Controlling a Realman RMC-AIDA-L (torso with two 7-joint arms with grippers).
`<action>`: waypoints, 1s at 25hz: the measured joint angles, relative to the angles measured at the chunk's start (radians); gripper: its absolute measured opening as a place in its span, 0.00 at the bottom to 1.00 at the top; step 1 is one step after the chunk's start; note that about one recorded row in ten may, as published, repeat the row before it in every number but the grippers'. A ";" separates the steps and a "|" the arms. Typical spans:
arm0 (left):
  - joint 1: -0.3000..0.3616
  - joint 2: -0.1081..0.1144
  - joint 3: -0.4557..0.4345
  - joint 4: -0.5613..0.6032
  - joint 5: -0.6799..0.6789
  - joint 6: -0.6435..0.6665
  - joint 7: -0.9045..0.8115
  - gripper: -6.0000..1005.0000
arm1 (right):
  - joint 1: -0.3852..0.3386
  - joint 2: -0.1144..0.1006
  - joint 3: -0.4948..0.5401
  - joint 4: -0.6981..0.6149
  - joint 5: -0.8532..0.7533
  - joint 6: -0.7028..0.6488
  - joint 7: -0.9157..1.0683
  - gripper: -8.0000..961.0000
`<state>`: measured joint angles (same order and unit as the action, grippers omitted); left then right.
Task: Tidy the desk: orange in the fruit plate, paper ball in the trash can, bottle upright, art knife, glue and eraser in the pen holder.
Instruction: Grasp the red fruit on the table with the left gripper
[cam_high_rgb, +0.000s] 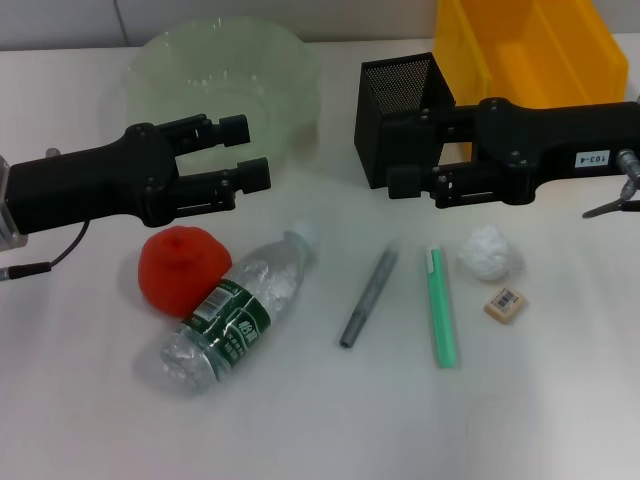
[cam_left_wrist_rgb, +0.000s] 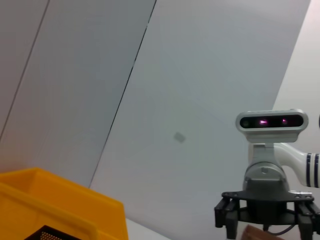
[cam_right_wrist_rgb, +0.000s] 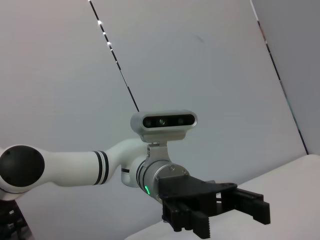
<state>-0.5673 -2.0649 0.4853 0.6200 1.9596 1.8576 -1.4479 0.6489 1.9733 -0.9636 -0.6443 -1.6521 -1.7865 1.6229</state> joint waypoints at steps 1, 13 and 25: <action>0.000 0.000 0.002 0.000 0.000 -0.002 0.000 0.78 | -0.001 0.000 0.000 0.000 0.002 0.000 0.000 0.76; -0.001 0.002 0.013 0.006 -0.003 -0.004 -0.006 0.77 | -0.002 0.000 0.007 -0.002 0.002 -0.006 0.001 0.76; 0.056 0.011 0.013 0.202 0.151 -0.131 -0.207 0.75 | -0.112 0.011 0.272 0.001 0.005 -0.011 -0.036 0.76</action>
<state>-0.5111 -2.0541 0.4984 0.8216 2.1109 1.7269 -1.6548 0.5370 1.9846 -0.6915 -0.6437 -1.6469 -1.7975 1.5867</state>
